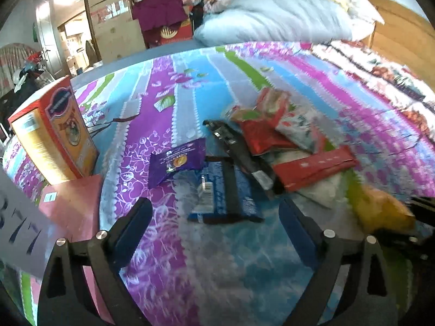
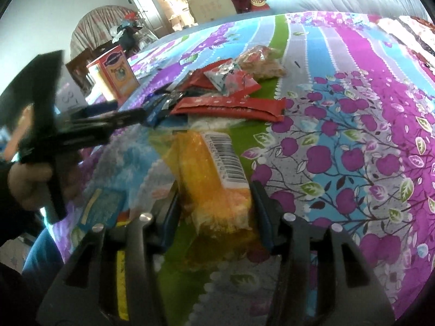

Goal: Organize snacks
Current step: 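Grasp the dark blue biscuit packet with the left gripper while the right holds the bread bag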

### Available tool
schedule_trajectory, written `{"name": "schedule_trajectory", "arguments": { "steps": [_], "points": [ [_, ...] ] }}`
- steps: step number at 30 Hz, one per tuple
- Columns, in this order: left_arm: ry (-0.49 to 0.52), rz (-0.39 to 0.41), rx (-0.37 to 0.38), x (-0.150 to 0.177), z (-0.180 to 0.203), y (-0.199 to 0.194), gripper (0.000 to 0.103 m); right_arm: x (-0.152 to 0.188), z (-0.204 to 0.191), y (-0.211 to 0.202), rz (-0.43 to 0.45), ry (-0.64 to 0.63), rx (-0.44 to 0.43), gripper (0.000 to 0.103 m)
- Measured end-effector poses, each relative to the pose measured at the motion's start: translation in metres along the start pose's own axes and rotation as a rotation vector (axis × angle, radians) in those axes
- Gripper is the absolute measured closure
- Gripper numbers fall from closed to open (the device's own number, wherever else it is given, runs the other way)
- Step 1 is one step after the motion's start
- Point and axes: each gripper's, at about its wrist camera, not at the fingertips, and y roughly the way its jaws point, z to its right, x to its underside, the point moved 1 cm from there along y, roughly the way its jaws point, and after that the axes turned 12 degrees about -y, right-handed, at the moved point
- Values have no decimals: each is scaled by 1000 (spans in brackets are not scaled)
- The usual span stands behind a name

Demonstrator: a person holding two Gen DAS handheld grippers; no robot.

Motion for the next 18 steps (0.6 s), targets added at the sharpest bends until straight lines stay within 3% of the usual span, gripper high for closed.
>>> {"name": "schedule_trajectory", "arguments": {
  "steps": [6, 8, 10, 11, 13, 18],
  "points": [
    [-2, -84, -13, -1, -4, 33, 8, -1, -2, 2, -2, -19, 16, 52],
    [7, -94, -1, -1, -2, 37, 17, -1, -4, 1, -4, -36, 37, 54],
    [10, -134, 94, 1, 0, 38, 40, -2, -8, 0, -8, -54, 54, 56],
    [-11, -135, 111, 2, -3, 36, 41, -2, -9, 0, -9, -60, 59, 56],
    [-38, -131, 125, 4, -7, 30, 56, -2, -9, 0, -9, -64, 61, 57],
    [-14, -101, 136, 11, -5, -1, 63, -1, -11, 0, -14, -77, 78, 57]
  ]
}}
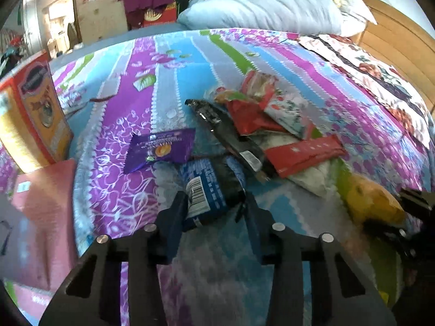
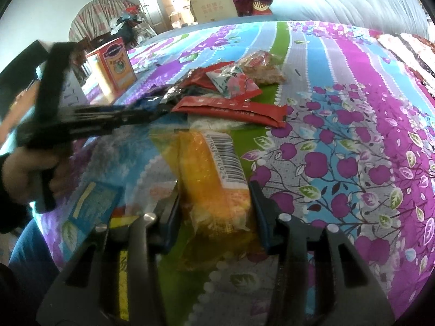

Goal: Organize snacks
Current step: 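Grasp the dark blue biscuit packet with the left gripper while the right holds the bread bag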

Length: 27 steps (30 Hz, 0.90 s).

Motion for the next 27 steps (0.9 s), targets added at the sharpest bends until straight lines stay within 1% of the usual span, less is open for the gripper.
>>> {"name": "schedule_trajectory", "arguments": {
  "steps": [5, 7, 8, 9, 10, 11, 12, 13, 14, 15, 16, 17, 18, 19, 21, 23, 24, 25, 26, 27],
  "points": [
    [-26, 30, 22, 7, 1, -34, 66, 0, -2, -3, -9, 2, 7, 58],
    [-23, 25, 47, 15, 1, -44, 66, 1, -4, -3, -11, 2, 7, 58],
    [-17, 6, 59, 21, 1, -44, 66, 1, -4, -2, -12, 2, 8, 58],
    [-15, -38, 81, 29, 0, -40, 64, 2, -3, -2, -13, 6, 7, 58],
    [-14, -69, 82, 38, -1, -35, 61, 2, -3, -1, -13, 10, 6, 58],
    [-10, -77, 64, 46, -3, -32, 60, 2, -2, 0, -13, 13, 5, 57],
    [-13, -83, 47, 52, -3, -31, 53, 2, -2, 0, -11, 15, 3, 57],
    [-27, -90, 39, 56, -5, -31, 48, 2, -2, -1, -11, 16, 2, 57],
    [-48, -82, 40, 57, -5, -35, 48, 2, -2, -1, -9, 17, 0, 57],
    [-60, -74, 43, 58, -3, -38, 44, 3, -2, -1, -9, 17, 0, 57],
    [-71, -63, 46, 57, -1, -41, 36, 3, -2, 0, -9, 16, -2, 56],
    [-73, -41, 44, 55, 1, -45, 32, 2, -2, 0, -9, 16, -2, 56],
    [-69, -9, 28, 52, 3, -48, 23, 3, -3, 0, -9, 16, -3, 56],
    [-63, 15, 10, 48, 4, -48, 17, 3, -2, 0, -9, 18, -6, 56],
    [-59, 37, -32, 42, 5, -43, 14, 3, -1, 1, -9, 22, -10, 56],
    [-72, 17, -43, 39, 2, -33, 14, 3, -1, 1, -8, 23, -13, 56],
    [-75, -7, -42, 39, 1, -25, 17, 3, -1, 1, -8, 24, -14, 56],
    [-76, -32, -36, 40, 1, -19, 35, 3, -1, 1, -8, 24, -14, 56],
    [-78, -55, -27, 40, 0, -14, 50, 3, -1, 0, -7, 24, -13, 56],
    [-79, -72, -29, 40, 0, -11, 56, 3, -1, 0, -7, 22, -10, 56]
  ]
}}
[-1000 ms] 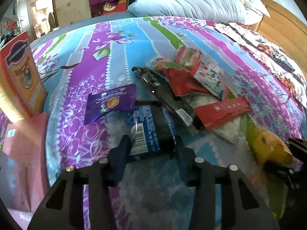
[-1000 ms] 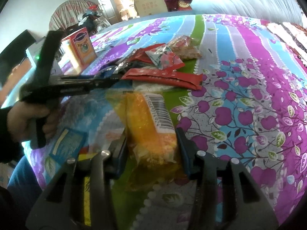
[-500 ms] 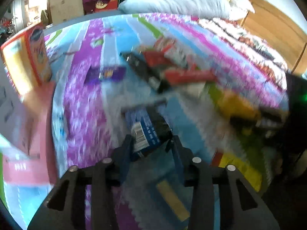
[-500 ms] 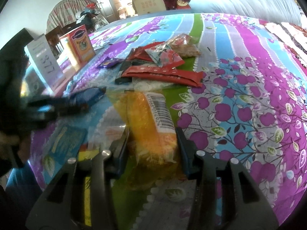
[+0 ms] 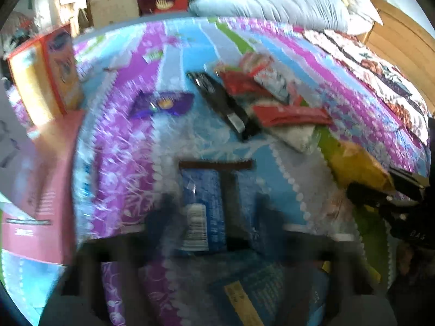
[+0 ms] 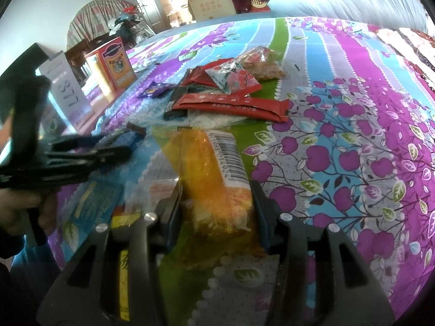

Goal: Organize snacks
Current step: 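Grasp the dark blue biscuit packet with the left gripper while the right holds the bread bag, then carry both packets to the clear basin and release them inside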

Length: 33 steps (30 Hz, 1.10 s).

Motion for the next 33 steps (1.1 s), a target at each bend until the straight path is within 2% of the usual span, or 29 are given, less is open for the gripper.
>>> {"name": "schedule_trajectory", "arguments": {
  "steps": [4, 7, 11, 15, 24, 33],
  "points": [
    [38, 24, -6, 1, 8, -12, 57, 0, 0, 0, -4, -7, 3, 58],
    [57, 69, -12, -6, 11, -37, 57, -2, 2, -3, -11, 14, -12, 59],
    [54, 159, -45, -22, 9, -85, 57, -16, 1, -19, -9, 49, 17, 59],
    [33, 259, -94, -43, -5, -141, 57, -53, -18, -45, 49, 20, 29, 59],
    [-110, 445, -209, -60, -86, -249, 57, -165, -108, -92, 230, -135, -45, 59],
    [-285, 522, -299, -44, -189, -312, 57, -228, -214, -83, 266, -289, -158, 59]
  ]
}}
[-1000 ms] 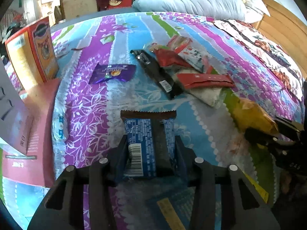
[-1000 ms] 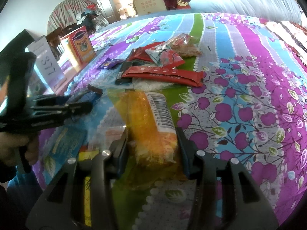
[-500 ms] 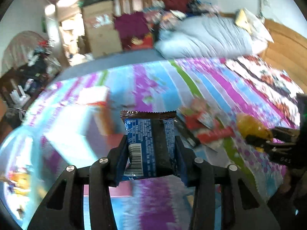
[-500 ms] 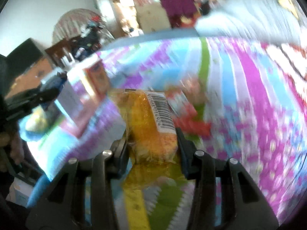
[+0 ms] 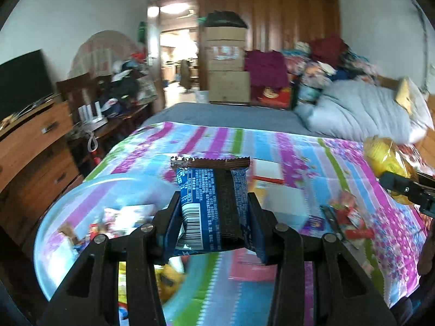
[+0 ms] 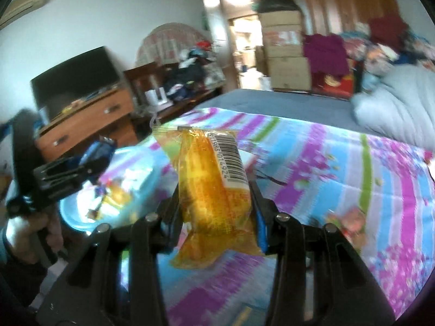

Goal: Organize snacks
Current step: 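Carry both packets to the clear basin and release them inside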

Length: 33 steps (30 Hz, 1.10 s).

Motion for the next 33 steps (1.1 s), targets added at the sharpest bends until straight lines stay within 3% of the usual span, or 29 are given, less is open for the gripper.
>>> {"name": "schedule_trajectory", "arguments": {
  "steps": [10, 20, 33],
  "points": [
    [-92, 2, -92, -6, -83, -5, 57, -56, -89, 62, -15, -97, -182, 59],
    [-186, -96, -199, 1, -159, 15, 57, -77, -170, 139, -132, -134, -354, 59],
    [-224, -129, -223, 14, -184, 29, 57, -73, -205, 170, -196, -149, -400, 59]
  ]
}}
